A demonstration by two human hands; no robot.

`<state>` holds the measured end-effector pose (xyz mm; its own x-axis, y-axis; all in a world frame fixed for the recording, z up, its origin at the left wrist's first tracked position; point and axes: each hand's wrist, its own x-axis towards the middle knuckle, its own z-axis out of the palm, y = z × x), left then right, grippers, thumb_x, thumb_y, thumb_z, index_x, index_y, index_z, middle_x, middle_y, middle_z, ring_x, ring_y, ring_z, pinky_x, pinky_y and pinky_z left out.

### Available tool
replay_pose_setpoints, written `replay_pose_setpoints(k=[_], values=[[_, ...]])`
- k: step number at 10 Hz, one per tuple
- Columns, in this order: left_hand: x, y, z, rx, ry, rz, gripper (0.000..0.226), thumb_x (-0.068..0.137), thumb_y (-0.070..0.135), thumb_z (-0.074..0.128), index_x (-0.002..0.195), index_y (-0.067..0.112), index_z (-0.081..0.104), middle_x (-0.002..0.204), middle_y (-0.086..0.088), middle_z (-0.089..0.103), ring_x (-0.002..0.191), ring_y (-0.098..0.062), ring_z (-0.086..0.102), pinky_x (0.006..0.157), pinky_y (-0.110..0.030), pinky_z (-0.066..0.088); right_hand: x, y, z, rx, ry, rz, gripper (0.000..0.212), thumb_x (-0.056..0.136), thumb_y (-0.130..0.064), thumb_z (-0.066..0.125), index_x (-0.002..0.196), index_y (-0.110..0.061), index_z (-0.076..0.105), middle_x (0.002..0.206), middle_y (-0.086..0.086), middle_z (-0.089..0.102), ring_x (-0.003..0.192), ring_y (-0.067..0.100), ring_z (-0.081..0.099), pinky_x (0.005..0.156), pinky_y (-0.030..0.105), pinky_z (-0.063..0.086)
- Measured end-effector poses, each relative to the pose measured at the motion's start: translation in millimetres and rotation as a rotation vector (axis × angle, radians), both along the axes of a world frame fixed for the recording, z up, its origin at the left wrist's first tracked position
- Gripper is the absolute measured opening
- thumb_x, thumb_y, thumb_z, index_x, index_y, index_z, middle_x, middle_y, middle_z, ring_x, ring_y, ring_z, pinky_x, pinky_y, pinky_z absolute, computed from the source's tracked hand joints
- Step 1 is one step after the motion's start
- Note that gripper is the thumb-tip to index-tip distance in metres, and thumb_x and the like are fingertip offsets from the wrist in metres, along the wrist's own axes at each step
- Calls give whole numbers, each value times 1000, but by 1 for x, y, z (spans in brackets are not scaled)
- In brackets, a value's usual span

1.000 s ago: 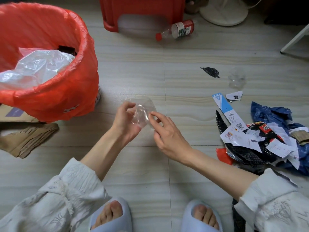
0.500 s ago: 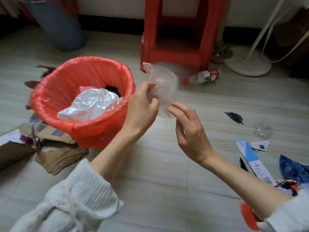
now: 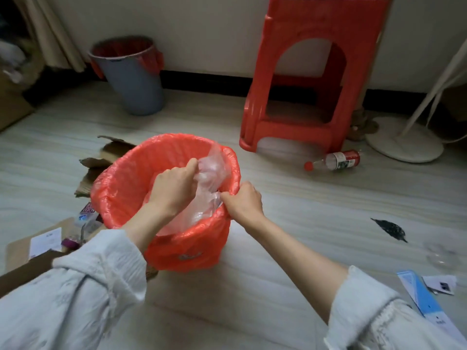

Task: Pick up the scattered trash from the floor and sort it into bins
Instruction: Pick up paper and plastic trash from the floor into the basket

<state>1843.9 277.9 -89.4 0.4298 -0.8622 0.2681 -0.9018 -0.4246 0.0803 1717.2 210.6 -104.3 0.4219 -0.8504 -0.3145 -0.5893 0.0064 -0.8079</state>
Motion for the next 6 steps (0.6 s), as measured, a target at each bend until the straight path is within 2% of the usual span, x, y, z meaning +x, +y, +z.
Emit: replay_pose_setpoints(k=[1,2,3,4,5,6], values=[[-4,-23,-3,67,-83,-138,27,81,4,52,108,5,51,80,-23,66,74,-45,62,54,-38,36,-21,0,0,15,4,-49,31,77,-25,56,101,-5,53,101,12,62,93,31,58,72,32,46],[-28,-44,-7,205,-182,-368,33,63,-1,62,90,9,48,55,-13,61,49,-34,61,40,-30,36,-60,-13,3,-28,33,-106,22,78,-24,54,94,-9,54,98,10,64,93,30,56,70,29,40],[-74,-74,-30,319,-215,-703,19,67,6,41,82,15,39,51,-4,59,52,-23,64,45,-24,44,-111,-35,5,-76,87,-181,14,80,-25,55,86,-12,54,96,10,64,89,29,53,69,28,35],[-138,-101,-44,553,-25,-792,21,91,12,45,111,9,41,101,-17,64,96,-32,64,74,-37,50,-162,-49,3,-111,149,-261,17,80,-27,54,84,-11,56,94,12,65,91,32,56,70,31,38],[-198,-115,-42,798,222,-708,48,100,23,30,144,8,18,150,-15,25,137,-29,27,111,-41,21,-215,-59,0,-110,185,-362,19,79,-27,52,86,-9,56,90,11,64,89,32,56,70,32,40],[-242,-128,-50,849,222,-701,53,100,18,31,146,2,10,155,-15,12,142,-27,15,112,-33,11,-259,-65,3,-115,197,-432,15,80,-25,51,83,-11,55,86,8,62,85,31,54,68,32,39]])
